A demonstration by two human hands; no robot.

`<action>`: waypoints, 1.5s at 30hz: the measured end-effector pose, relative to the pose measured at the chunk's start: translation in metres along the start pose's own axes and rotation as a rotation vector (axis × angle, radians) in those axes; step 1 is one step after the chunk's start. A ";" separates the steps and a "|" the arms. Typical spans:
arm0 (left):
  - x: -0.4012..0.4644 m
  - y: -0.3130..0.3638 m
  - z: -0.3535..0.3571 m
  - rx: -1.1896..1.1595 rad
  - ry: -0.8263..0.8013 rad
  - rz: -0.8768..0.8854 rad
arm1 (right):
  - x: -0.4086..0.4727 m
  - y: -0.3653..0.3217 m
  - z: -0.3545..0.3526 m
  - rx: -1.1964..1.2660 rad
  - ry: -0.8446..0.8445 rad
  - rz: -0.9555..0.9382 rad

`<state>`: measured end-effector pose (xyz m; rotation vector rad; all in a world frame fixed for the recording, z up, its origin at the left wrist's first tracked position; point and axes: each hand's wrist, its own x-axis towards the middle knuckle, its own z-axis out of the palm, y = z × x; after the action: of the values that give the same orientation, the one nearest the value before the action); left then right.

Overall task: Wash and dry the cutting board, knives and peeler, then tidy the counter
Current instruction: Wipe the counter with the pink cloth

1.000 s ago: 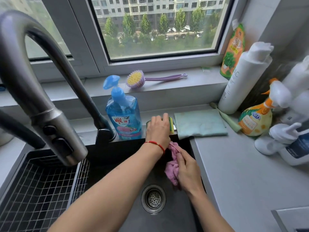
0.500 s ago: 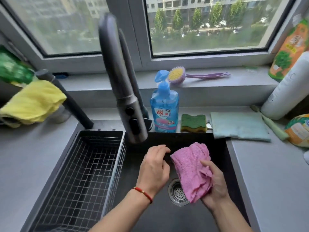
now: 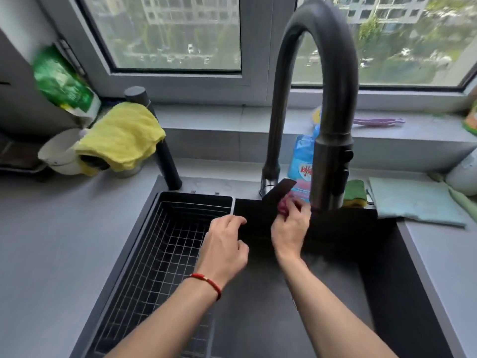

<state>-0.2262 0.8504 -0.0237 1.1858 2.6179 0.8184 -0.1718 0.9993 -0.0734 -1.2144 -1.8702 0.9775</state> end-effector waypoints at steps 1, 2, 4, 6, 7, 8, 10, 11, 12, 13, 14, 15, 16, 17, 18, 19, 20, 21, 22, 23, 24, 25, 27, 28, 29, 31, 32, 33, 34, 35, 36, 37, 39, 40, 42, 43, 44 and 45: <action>-0.002 -0.003 -0.002 0.009 -0.001 0.014 | 0.002 -0.003 0.010 -0.050 -0.041 0.000; -0.005 -0.008 -0.003 0.016 -0.002 0.015 | 0.002 -0.001 0.018 -0.111 -0.078 -0.030; -0.010 -0.020 -0.007 0.021 -0.008 0.016 | 0.002 0.010 0.018 -0.247 -0.138 -0.129; -0.012 -0.028 -0.013 0.025 -0.034 0.015 | 0.011 0.019 0.005 -0.338 -0.174 -0.204; -0.012 -0.033 -0.015 0.029 -0.044 0.009 | 0.013 0.017 0.002 -0.350 -0.189 -0.182; -0.011 -0.039 -0.018 0.035 -0.044 -0.001 | 0.012 0.010 0.005 -0.316 -0.207 -0.111; -0.006 -0.049 -0.023 0.052 -0.059 -0.026 | 0.000 -0.012 0.011 -0.085 -0.206 0.164; -0.004 -0.056 -0.027 0.064 -0.063 -0.036 | -0.010 -0.019 0.017 0.037 -0.191 0.299; 0.001 -0.063 -0.031 0.086 -0.062 -0.038 | -0.018 -0.023 0.021 0.084 -0.168 0.388; 0.006 -0.073 -0.036 0.107 -0.061 -0.040 | -0.027 -0.026 0.022 0.090 -0.161 0.462; 0.012 -0.084 -0.040 0.135 -0.069 -0.046 | -0.036 -0.029 0.021 0.071 -0.154 0.517; 0.020 -0.093 -0.044 0.170 -0.079 -0.055 | -0.043 -0.032 0.017 0.090 -0.156 0.536; 0.027 -0.104 -0.050 0.203 -0.091 -0.072 | -0.051 -0.037 0.014 0.110 -0.159 0.512; 0.033 -0.116 -0.055 0.228 -0.105 -0.099 | -0.059 -0.044 0.015 0.114 -0.155 0.434; 0.041 -0.129 -0.061 0.260 -0.118 -0.123 | -0.066 -0.054 0.017 0.107 -0.134 0.313; 0.046 -0.138 -0.064 0.307 -0.136 -0.140 | -0.070 -0.062 0.017 0.115 -0.100 0.163; 0.051 -0.151 -0.067 0.367 -0.153 -0.145 | -0.071 -0.071 0.023 0.157 -0.080 0.012; 0.054 -0.163 -0.069 0.422 -0.174 -0.139 | -0.068 -0.079 0.031 0.184 -0.087 -0.107; 0.055 -0.175 -0.070 0.460 -0.203 -0.135 | -0.059 -0.086 0.042 0.161 -0.106 -0.191; 0.056 -0.187 -0.070 0.486 -0.233 -0.131 | -0.045 -0.092 0.057 0.094 -0.151 -0.251; 0.054 -0.198 -0.068 0.513 -0.260 -0.121 | -0.030 -0.094 0.075 -0.047 -0.219 -0.284; 0.053 -0.208 -0.066 0.525 -0.273 -0.103 | -0.015 -0.095 0.095 -0.243 -0.319 -0.265; 0.049 -0.221 -0.062 0.505 -0.252 -0.092 | -0.002 -0.096 0.136 -0.593 -0.525 -0.194; 0.047 -0.224 -0.062 0.496 -0.233 -0.086 | -0.002 -0.096 0.154 -0.668 -0.584 -0.215; 0.043 -0.225 -0.061 0.511 -0.206 -0.054 | -0.003 -0.095 0.170 -0.703 -0.620 -0.265; 0.037 -0.227 -0.059 0.588 -0.158 0.035 | 0.000 -0.094 0.187 -0.723 -0.708 -0.433; 0.033 -0.227 -0.057 0.606 -0.149 0.051 | 0.006 -0.094 0.186 -0.728 -0.778 -0.528; 0.029 -0.228 -0.055 0.617 -0.162 0.036 | 0.016 -0.091 0.183 -0.737 -0.837 -0.608; 0.029 -0.231 -0.053 0.625 -0.159 0.016 | 0.028 -0.086 0.176 -0.748 -0.861 -0.643; 0.027 -0.232 -0.052 0.624 -0.149 -0.008 | 0.036 -0.079 0.169 -0.760 -0.840 -0.634; 0.027 -0.234 -0.050 0.616 -0.141 -0.025 | 0.042 -0.071 0.160 -0.786 -0.774 -0.588; 0.028 -0.236 -0.049 0.627 -0.140 -0.026 | 0.042 -0.062 0.150 -0.818 -0.675 -0.505; 0.027 -0.239 -0.047 0.637 -0.136 -0.030 | 0.034 -0.052 0.137 -0.871 -0.466 -0.270; 0.028 -0.240 -0.047 0.627 -0.133 -0.034 | 0.031 -0.054 0.137 -0.883 -0.398 -0.149; 0.029 -0.243 -0.043 0.605 -0.132 -0.052 | 0.031 -0.073 0.154 -0.866 -0.380 0.086; 0.030 -0.243 -0.041 0.602 -0.128 -0.054 | 0.032 -0.087 0.167 -0.846 -0.402 0.143; 0.031 -0.244 -0.041 0.597 -0.124 -0.056 | 0.031 -0.103 0.181 -0.831 -0.460 0.113; 0.031 -0.245 -0.040 0.585 -0.130 -0.062 | 0.026 -0.116 0.197 -0.816 -0.528 -0.019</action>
<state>-0.4198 0.7245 -0.1194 1.2093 2.8481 -0.0582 -0.3953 0.9484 -0.0632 -1.4580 -2.8600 0.5408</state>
